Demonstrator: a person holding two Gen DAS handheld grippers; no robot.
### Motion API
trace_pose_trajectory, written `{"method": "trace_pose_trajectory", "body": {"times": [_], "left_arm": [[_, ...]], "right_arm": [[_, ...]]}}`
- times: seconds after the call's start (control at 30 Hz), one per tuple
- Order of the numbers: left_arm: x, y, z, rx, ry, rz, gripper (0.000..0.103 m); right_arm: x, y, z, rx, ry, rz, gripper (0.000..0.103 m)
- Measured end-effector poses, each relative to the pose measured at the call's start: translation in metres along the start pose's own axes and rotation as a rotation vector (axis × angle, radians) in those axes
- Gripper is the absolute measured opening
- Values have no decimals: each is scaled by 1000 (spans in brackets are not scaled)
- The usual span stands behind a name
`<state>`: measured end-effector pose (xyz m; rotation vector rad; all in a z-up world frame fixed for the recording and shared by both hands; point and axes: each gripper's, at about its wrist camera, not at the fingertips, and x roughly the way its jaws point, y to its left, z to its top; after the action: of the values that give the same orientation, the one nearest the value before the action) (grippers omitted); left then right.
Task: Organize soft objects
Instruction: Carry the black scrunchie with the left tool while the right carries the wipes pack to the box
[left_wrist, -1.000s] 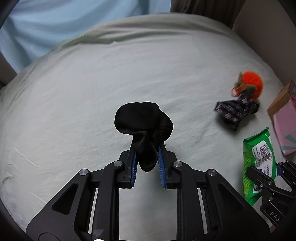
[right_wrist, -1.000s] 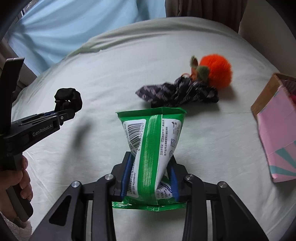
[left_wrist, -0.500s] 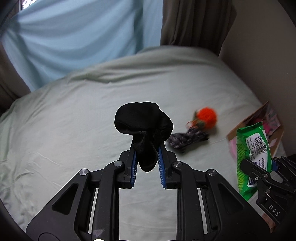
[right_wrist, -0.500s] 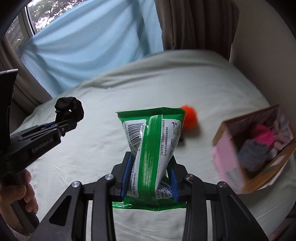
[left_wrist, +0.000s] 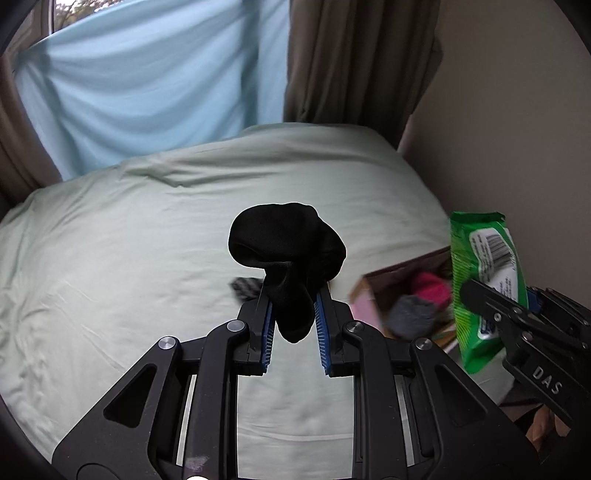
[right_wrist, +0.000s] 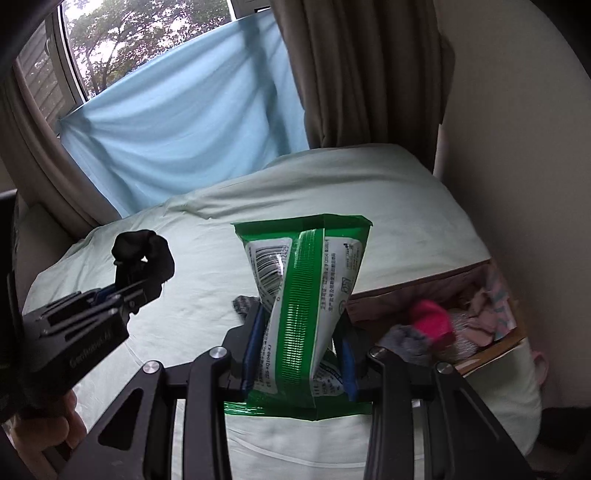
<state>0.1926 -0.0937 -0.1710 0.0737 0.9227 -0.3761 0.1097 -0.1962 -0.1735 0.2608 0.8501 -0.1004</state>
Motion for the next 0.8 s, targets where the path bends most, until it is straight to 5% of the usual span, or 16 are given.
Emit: {"method": "trace_pose_trajectory", "body": {"times": [0.37, 0.8], "left_arm": [[51, -121, -1, 20, 68, -58, 17], [163, -173, -16, -31, 261, -47, 17]], "right_arm": [[1, -129, 5, -15, 70, -55, 33], [78, -223, 10, 2, 226, -78, 33]]}}
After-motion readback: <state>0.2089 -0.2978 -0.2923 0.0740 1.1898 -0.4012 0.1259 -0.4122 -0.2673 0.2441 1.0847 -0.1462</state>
